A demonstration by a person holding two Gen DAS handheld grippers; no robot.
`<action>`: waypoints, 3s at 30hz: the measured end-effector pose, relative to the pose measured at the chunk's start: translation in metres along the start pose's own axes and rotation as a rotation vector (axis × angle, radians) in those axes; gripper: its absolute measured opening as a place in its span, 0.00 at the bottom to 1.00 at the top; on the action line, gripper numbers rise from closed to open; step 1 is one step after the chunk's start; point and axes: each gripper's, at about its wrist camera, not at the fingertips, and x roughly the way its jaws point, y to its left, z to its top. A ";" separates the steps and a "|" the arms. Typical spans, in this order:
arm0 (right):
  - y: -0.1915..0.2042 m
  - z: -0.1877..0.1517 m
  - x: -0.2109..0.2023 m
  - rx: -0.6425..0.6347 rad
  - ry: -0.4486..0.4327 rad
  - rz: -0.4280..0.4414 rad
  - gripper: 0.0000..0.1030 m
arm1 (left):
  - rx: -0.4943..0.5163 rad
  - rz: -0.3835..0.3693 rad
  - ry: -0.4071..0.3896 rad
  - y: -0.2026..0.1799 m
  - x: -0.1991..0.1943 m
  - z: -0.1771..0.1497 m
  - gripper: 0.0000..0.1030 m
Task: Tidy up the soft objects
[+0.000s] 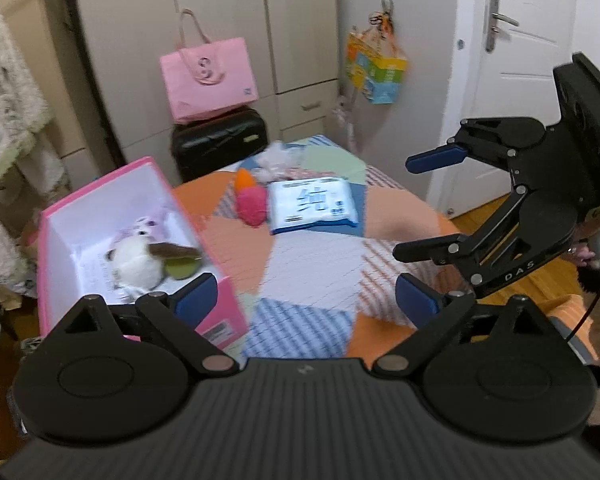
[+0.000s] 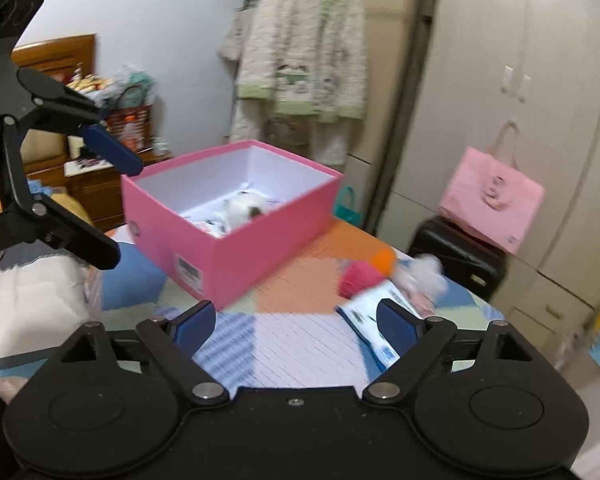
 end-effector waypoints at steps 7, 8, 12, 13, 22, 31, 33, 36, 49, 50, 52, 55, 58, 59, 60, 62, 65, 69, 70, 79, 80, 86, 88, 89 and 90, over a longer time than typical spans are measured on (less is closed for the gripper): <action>-0.028 -0.034 0.005 0.074 -0.025 -0.037 0.89 | 0.075 -0.037 -0.056 -0.019 0.031 0.010 0.94; -0.031 -0.037 0.008 0.080 -0.032 -0.040 0.89 | 0.077 -0.045 -0.060 -0.021 0.037 0.012 0.94; -0.037 -0.052 0.022 0.077 -0.067 -0.063 0.89 | 0.052 -0.083 -0.073 -0.022 0.063 0.016 0.94; -0.040 -0.056 0.027 0.082 -0.072 -0.070 0.89 | 0.039 -0.083 -0.084 -0.022 0.070 0.016 0.94; -0.060 -0.083 0.085 0.070 -0.006 -0.142 0.89 | -0.025 -0.049 -0.184 -0.019 0.133 0.018 0.94; -0.082 -0.087 0.122 0.188 0.009 -0.150 0.89 | -0.219 -0.139 -0.108 0.019 0.207 0.046 0.94; -0.080 -0.088 0.131 0.180 0.017 -0.163 0.89 | -0.271 -0.149 -0.076 0.025 0.225 0.045 0.94; -0.077 -0.088 0.139 0.162 0.015 -0.191 0.89 | -0.316 -0.137 -0.057 0.029 0.244 0.040 0.93; -0.076 -0.084 0.156 0.156 0.041 -0.214 0.88 | -0.411 -0.049 -0.029 0.044 0.284 0.031 0.94; -0.076 -0.084 0.157 0.154 0.043 -0.215 0.88 | -0.418 -0.058 -0.028 0.045 0.285 0.031 0.94; -0.076 -0.083 0.159 0.155 0.048 -0.212 0.87 | -0.428 -0.072 -0.026 0.045 0.289 0.029 0.94; -0.082 -0.083 0.161 0.193 0.055 -0.184 0.87 | -0.423 -0.081 -0.032 0.043 0.288 0.028 0.92; -0.090 -0.086 0.161 0.259 0.055 -0.133 0.80 | -0.435 -0.095 -0.026 0.043 0.289 0.027 0.91; -0.091 -0.087 0.161 0.266 0.053 -0.130 0.77 | -0.436 -0.095 -0.024 0.044 0.288 0.027 0.91; -0.091 -0.087 0.160 0.268 0.050 -0.135 0.76 | -0.437 -0.094 -0.023 0.044 0.288 0.027 0.91; -0.087 -0.088 0.160 0.254 0.047 -0.153 0.75 | -0.443 -0.095 -0.023 0.045 0.288 0.027 0.91; -0.079 -0.086 0.159 0.203 0.045 -0.216 0.76 | -0.440 -0.094 -0.021 0.045 0.287 0.026 0.91; -0.072 -0.082 0.162 0.144 0.048 -0.273 0.78 | -0.421 -0.090 -0.018 0.042 0.288 0.026 0.91; -0.071 -0.082 0.162 0.141 0.048 -0.274 0.77 | -0.420 -0.103 -0.015 0.042 0.288 0.026 0.91; -0.067 -0.084 0.156 0.133 0.025 -0.302 0.54 | -0.384 -0.145 -0.015 0.028 0.276 0.018 0.83; -0.066 -0.084 0.155 0.133 0.023 -0.304 0.54 | -0.380 -0.141 -0.017 0.026 0.275 0.017 0.82; -0.065 -0.088 0.149 0.154 0.010 -0.302 0.55 | -0.354 -0.129 -0.015 0.017 0.267 0.013 0.79; -0.065 -0.089 0.147 0.177 0.006 -0.294 0.55 | -0.345 -0.124 -0.013 0.014 0.264 0.011 0.79; -0.064 -0.090 0.145 0.183 0.006 -0.293 0.55 | -0.337 -0.122 -0.013 0.012 0.262 0.011 0.79; -0.063 -0.090 0.144 0.185 0.006 -0.294 0.55 | -0.332 -0.121 -0.014 0.011 0.261 0.010 0.79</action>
